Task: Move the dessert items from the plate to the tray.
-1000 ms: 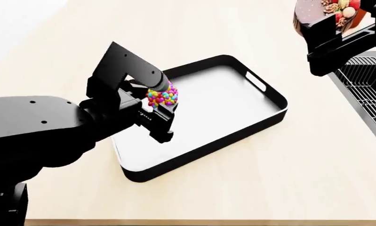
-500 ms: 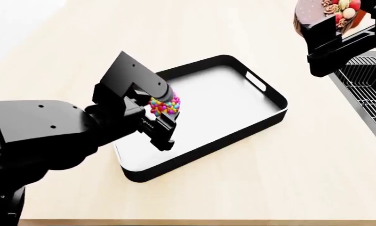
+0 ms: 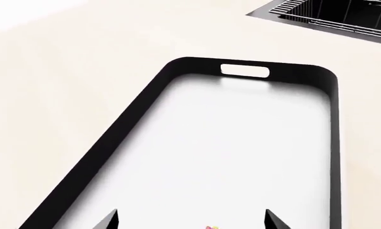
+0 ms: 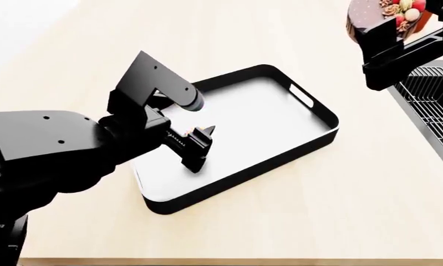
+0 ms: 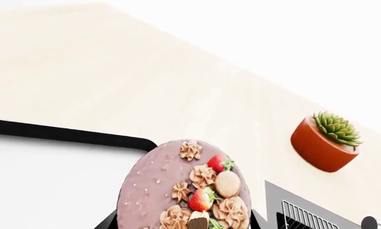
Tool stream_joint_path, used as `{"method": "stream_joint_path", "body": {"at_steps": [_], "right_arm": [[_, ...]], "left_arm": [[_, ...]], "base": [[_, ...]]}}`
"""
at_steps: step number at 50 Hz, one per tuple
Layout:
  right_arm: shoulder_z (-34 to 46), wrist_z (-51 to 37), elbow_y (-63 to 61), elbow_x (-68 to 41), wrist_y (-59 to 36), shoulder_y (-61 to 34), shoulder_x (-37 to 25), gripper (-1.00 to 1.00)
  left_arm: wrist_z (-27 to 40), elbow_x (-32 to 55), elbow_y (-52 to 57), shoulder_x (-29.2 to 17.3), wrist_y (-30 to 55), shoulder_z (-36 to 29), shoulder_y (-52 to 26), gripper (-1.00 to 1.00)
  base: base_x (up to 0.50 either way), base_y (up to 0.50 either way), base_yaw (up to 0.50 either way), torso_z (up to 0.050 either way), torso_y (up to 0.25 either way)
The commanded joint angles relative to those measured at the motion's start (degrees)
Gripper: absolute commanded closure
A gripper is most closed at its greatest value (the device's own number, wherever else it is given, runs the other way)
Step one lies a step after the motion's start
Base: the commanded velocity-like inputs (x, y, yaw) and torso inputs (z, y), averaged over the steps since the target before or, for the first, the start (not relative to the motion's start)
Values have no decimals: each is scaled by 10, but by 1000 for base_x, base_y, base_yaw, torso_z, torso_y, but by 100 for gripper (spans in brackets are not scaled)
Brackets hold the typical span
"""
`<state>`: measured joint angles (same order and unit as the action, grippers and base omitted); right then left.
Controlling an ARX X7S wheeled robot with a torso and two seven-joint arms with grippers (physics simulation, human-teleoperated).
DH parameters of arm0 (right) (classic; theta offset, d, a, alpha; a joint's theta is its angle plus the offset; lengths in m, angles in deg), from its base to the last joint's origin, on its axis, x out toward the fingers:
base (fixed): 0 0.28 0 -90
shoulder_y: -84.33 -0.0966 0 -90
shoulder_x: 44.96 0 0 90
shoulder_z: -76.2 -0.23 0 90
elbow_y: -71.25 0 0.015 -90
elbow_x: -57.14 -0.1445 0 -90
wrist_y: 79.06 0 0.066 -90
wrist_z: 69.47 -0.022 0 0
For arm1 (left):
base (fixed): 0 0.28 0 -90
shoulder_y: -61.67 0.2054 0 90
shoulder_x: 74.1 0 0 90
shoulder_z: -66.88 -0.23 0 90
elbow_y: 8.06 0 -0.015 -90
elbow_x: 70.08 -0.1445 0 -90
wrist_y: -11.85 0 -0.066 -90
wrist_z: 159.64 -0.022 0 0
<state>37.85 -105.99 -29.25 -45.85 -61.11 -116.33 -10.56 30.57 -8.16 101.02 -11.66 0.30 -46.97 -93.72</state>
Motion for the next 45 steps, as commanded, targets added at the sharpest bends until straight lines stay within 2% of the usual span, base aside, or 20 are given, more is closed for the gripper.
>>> {"method": "stream_joint_path", "body": {"at_steps": [1, 8, 12, 24, 45], "right_arm": [[-10, 7, -2, 21, -6, -8, 1, 100], [-7, 22, 3, 33, -2, -3, 7, 100], [-2, 43, 11, 47, 6, 13, 16, 100], [32, 198, 82, 172, 76, 73, 76, 100], [94, 369, 244, 302, 173, 122, 168, 100]], "left_arm": [[7, 17, -21, 12, 2, 31, -30, -100], [-8, -20, -130, 31, -39, 52, -131, -100], [-19, -41, -165, 32, -60, 50, -158, -100], [6, -89, -263, 51, -125, 79, -199, -100], [2, -96, -290, 44, -145, 84, -196, -100]], "base": [[0, 0, 0, 0, 0], [0, 0, 0, 1, 1], [0, 0, 0, 0, 0], [0, 0, 0, 0, 0], [0, 0, 0, 0, 0]]}}
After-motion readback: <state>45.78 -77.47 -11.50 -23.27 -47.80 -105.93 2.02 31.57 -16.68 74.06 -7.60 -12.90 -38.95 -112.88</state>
